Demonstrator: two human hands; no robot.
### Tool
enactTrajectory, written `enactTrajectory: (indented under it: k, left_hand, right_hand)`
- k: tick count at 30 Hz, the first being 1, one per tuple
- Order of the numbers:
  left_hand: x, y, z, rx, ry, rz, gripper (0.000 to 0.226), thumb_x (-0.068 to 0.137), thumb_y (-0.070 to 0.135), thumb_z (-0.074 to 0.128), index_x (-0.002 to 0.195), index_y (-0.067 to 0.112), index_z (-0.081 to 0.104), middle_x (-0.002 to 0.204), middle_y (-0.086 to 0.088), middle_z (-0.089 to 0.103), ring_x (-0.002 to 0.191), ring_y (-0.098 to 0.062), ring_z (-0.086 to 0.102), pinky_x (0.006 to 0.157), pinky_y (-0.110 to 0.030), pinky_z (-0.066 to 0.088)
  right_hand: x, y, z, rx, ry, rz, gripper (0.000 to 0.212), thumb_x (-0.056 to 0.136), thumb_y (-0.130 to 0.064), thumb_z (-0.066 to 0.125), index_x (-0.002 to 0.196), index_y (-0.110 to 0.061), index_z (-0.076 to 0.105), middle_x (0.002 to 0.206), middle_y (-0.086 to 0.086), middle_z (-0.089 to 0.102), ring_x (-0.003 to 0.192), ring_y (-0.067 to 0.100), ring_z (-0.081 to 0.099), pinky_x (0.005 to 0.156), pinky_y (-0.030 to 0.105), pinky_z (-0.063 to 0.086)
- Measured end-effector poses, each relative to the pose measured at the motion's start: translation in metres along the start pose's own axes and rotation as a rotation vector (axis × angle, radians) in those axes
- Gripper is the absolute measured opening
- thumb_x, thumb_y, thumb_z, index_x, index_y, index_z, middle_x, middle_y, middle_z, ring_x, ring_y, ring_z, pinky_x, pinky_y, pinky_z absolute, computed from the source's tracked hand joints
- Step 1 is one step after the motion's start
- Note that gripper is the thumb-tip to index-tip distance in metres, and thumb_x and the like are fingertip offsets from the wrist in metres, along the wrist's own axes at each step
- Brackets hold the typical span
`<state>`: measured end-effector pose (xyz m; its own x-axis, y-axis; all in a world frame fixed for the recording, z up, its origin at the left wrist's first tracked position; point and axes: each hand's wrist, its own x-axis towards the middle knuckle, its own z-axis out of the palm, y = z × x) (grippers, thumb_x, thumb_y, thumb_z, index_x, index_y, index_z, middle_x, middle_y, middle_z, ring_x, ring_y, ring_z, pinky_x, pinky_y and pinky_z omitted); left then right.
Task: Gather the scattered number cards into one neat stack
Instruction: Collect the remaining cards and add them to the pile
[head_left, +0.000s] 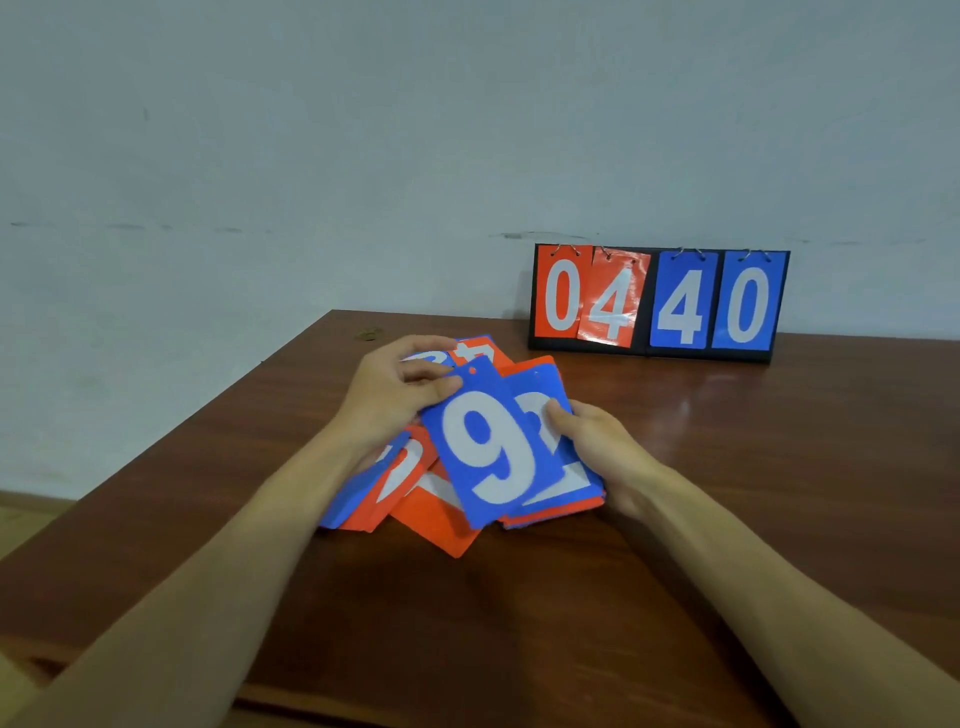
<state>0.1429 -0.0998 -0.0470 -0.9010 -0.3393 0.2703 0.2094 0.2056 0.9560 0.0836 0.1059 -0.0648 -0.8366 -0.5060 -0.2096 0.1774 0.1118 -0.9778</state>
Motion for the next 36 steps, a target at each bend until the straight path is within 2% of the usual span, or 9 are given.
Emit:
enactTrajectory:
  k: [4, 11, 15, 18, 20, 25, 29, 33, 36]
  left_hand:
    - [0.009, -0.008, 0.026, 0.252, 0.005, 0.141, 0.033, 0.073, 0.007, 0.08, 0.099, 0.023, 0.067, 0.083, 0.002, 0.068, 0.071, -0.008, 0.064, 0.069, -0.026, 0.056]
    - [0.01, -0.018, 0.001, 0.393, 0.18, 0.029, 0.013, 0.096, 0.025, 0.053, 0.105, 0.027, 0.063, 0.098, 0.002, 0.065, 0.083, -0.013, 0.062, 0.068, -0.026, 0.048]
    - [-0.001, -0.029, -0.051, 0.949, 0.09, -0.253, 0.045, 0.095, 0.047, 0.047, 0.12, 0.011, 0.059, 0.125, -0.01, 0.055, 0.104, -0.019, 0.056, 0.087, -0.034, 0.047]
    - [-0.013, -0.035, -0.076, 1.26, -0.035, -0.473, 0.079, 0.075, 0.077, 0.049, 0.102, 0.004, 0.061, 0.121, -0.021, 0.056, 0.11, -0.033, 0.053, 0.091, -0.045, 0.046]
    - [-0.02, -0.035, -0.081, 1.339, -0.113, -0.551, 0.087, 0.067, 0.078, 0.059, 0.113, 0.005, 0.057, 0.124, -0.017, 0.052, 0.115, -0.032, 0.049, 0.091, -0.04, 0.044]
    - [-0.019, -0.03, -0.081, 1.063, -0.125, -0.597, 0.073, 0.063, 0.051, 0.082, 0.117, 0.007, 0.061, 0.12, -0.01, 0.063, 0.103, -0.025, 0.059, 0.084, -0.037, 0.05]
    - [-0.018, -0.031, -0.072, 0.796, 0.056, -0.472, 0.035, 0.086, 0.018, 0.07, 0.116, 0.008, 0.055, 0.121, -0.012, 0.059, 0.101, -0.024, 0.058, 0.08, -0.036, 0.048]
    - [-0.015, -0.024, -0.07, 0.284, 0.225, -0.468, 0.026, 0.092, 0.012, 0.062, 0.116, 0.008, 0.054, 0.114, -0.015, 0.064, 0.088, -0.023, 0.065, 0.075, -0.041, 0.056]
    - [-0.019, -0.008, -0.052, -0.098, 0.154, -0.478, 0.031, 0.09, 0.011, 0.063, 0.12, 0.008, 0.056, 0.11, -0.013, 0.069, 0.086, -0.022, 0.071, 0.063, -0.035, 0.058]
  right_hand:
    - [-0.003, -0.005, 0.006, -0.111, -0.089, -0.034, 0.03, 0.091, -0.043, 0.055, 0.105, -0.016, 0.056, 0.077, -0.001, 0.074, 0.06, 0.012, 0.071, 0.049, 0.023, 0.056]
    - [0.007, -0.005, 0.002, -0.224, -0.019, -0.095, 0.019, 0.087, -0.032, 0.066, 0.099, -0.02, 0.057, 0.084, -0.001, 0.073, 0.065, 0.013, 0.072, 0.053, 0.024, 0.058]
    - [0.014, -0.006, 0.01, -0.178, 0.071, -0.108, 0.028, 0.087, -0.034, 0.066, 0.108, -0.018, 0.056, 0.089, 0.0, 0.072, 0.069, 0.014, 0.072, 0.051, 0.023, 0.057]
    - [0.017, -0.003, 0.022, -0.133, 0.092, -0.101, 0.027, 0.087, -0.033, 0.066, 0.107, -0.018, 0.056, 0.089, 0.001, 0.071, 0.07, 0.015, 0.072, 0.052, 0.024, 0.058]
    - [0.016, 0.0, 0.03, -0.102, 0.087, -0.093, 0.023, 0.087, -0.033, 0.065, 0.104, -0.019, 0.056, 0.088, 0.001, 0.071, 0.07, 0.015, 0.071, 0.051, 0.024, 0.057]
    - [0.009, 0.004, 0.035, -0.085, 0.071, -0.088, 0.012, 0.09, -0.031, 0.062, 0.095, -0.021, 0.057, 0.085, 0.0, 0.072, 0.068, 0.014, 0.071, 0.051, 0.024, 0.058]
    - [0.005, 0.006, 0.025, -0.043, 0.112, -0.081, 0.017, 0.091, -0.029, 0.062, 0.102, -0.017, 0.058, 0.091, 0.005, 0.073, 0.071, 0.018, 0.071, 0.055, 0.027, 0.06]
    - [0.004, 0.007, 0.017, -0.017, 0.145, -0.072, 0.024, 0.092, -0.026, 0.061, 0.111, -0.011, 0.059, 0.097, 0.01, 0.073, 0.075, 0.021, 0.072, 0.058, 0.03, 0.06]
    - [0.006, 0.006, 0.019, 0.004, 0.142, -0.073, 0.026, 0.093, -0.028, 0.059, 0.113, -0.01, 0.059, 0.095, 0.009, 0.073, 0.075, 0.021, 0.072, 0.057, 0.029, 0.06]
